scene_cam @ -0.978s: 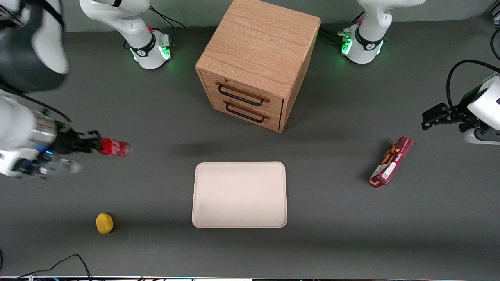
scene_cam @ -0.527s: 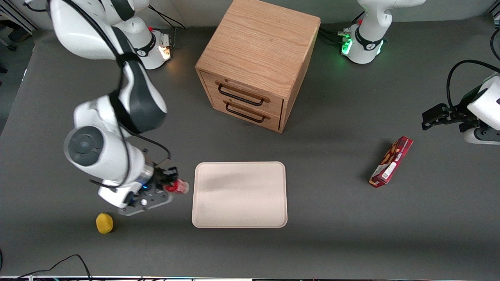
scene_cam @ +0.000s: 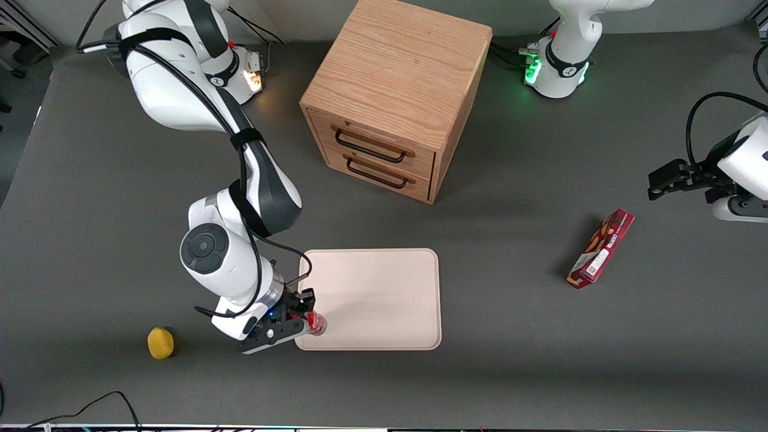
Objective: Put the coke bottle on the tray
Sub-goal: 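Carry the bottle over the cream tray and lower it upright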
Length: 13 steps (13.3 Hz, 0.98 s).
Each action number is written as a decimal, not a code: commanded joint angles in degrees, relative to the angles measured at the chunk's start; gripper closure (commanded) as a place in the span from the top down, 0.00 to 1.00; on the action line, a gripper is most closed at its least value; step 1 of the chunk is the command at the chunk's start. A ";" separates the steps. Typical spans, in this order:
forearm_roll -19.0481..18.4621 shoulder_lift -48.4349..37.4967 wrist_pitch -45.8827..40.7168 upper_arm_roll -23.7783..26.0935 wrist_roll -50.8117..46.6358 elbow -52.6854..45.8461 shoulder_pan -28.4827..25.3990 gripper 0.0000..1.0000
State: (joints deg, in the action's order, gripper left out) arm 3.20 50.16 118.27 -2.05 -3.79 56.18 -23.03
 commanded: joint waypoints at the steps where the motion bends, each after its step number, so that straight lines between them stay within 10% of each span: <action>1: 1.19 2.40 0.73 -0.94 -1.13 -2.83 -0.62 0.00; 4: 1.11 3.11 0.99 -0.94 -0.96 -2.39 -0.53 0.00; 5: 1.11 3.28 0.99 -0.94 -0.96 -2.39 -0.53 0.20; 6: 1.11 3.54 0.99 -0.94 -1.04 -2.39 -0.53 0.85; 7: 1.19 3.55 0.99 -0.94 -1.57 -2.39 -0.44 0.99; 13: 1.72 -4.16 -12.40 -0.50 -4.03 -1.87 2.62 1.00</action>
State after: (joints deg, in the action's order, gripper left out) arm 3.42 50.73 113.78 -2.64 -7.14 53.73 -22.35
